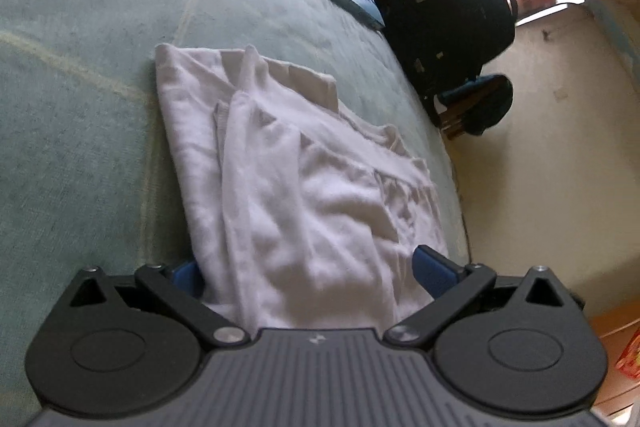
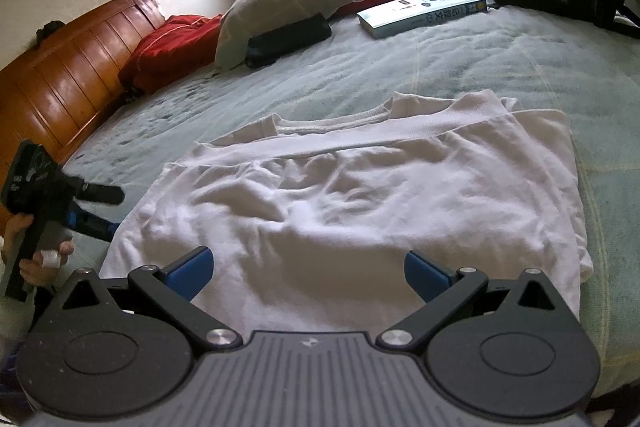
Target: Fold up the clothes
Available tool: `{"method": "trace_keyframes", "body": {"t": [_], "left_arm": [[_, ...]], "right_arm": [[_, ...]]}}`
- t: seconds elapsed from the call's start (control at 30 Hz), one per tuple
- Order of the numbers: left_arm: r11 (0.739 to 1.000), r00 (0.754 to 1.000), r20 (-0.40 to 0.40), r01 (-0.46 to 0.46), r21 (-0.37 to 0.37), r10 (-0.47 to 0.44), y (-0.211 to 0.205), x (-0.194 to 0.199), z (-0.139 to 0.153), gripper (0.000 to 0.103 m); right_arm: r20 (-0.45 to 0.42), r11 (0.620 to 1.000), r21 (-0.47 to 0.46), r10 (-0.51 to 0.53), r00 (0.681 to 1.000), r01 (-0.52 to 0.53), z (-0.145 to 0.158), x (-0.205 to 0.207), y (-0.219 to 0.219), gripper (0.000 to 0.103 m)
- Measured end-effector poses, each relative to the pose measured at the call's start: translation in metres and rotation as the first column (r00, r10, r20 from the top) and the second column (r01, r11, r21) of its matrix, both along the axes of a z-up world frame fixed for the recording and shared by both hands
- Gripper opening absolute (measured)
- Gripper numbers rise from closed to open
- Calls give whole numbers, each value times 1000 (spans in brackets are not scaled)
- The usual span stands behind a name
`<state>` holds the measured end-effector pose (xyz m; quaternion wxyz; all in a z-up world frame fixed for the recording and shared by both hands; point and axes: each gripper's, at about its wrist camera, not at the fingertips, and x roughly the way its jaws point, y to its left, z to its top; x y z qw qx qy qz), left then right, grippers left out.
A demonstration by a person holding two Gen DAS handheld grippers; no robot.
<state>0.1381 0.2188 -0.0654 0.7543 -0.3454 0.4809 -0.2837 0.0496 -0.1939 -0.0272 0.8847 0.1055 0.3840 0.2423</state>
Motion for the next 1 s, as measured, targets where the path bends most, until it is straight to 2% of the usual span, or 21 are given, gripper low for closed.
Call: {"method": "trace_keyframes", "body": {"t": [0.07, 0.13, 0.2, 0.37, 0.5, 0.57, 0.6, 0.63, 0.67, 0.8, 0.83, 1.0], "left_arm": [[1000, 1000, 12, -2, -12, 2, -2, 8, -2, 102], [1000, 999, 54, -1, 3, 1, -10, 17, -2, 102], [1000, 998, 62, 6, 20, -7, -16, 21, -2, 102], [997, 996, 65, 67, 30, -69, -12, 7, 2, 101], [998, 998, 58, 19, 53, -22, -3, 5, -4, 84], [993, 998, 61, 11, 118, -18, -6, 7, -1, 75], [989, 998, 63, 7, 150, -16, -8, 8, 1, 62], [983, 998, 65, 2, 183, -14, -9, 9, 3, 45], [976, 998, 63, -4, 217, -10, -10, 8, 4, 37], [969, 998, 67, -22, 247, 6, -8, 5, 4, 33], [962, 997, 81, -19, 273, -3, -13, 4, 6, 33], [939, 996, 91, -13, 343, -19, -23, 6, 11, 33]], "right_arm": [[2, 1000, -1, -3, 1000, 3, 0, 0, 0, 103], [5, 1000, 2, -6, 1000, 6, 1, 0, 0, 103], [-3, 1000, 0, -9, 1000, 9, 0, 1, 1, 103], [-3, 1000, -4, 2, 1000, -2, -1, 0, 3, 103], [-8, 1000, 7, -2, 1000, 2, -3, 3, 4, 103], [-13, 1000, 2, 3, 1000, -3, -3, 3, 6, 103], [-13, 1000, 0, 8, 1000, -8, -3, 3, 7, 103], [-11, 1000, -3, 12, 1000, -12, -2, 2, 8, 103], [-2, 1000, -5, 14, 1000, -14, 0, 1, 8, 103], [8, 999, 19, 28, 1000, -28, 8, 6, 8, 103], [6, 999, 33, 36, 999, -36, 10, 9, 9, 103], [-44, 974, 203, 115, 992, -104, 17, 35, 19, 103]]}}
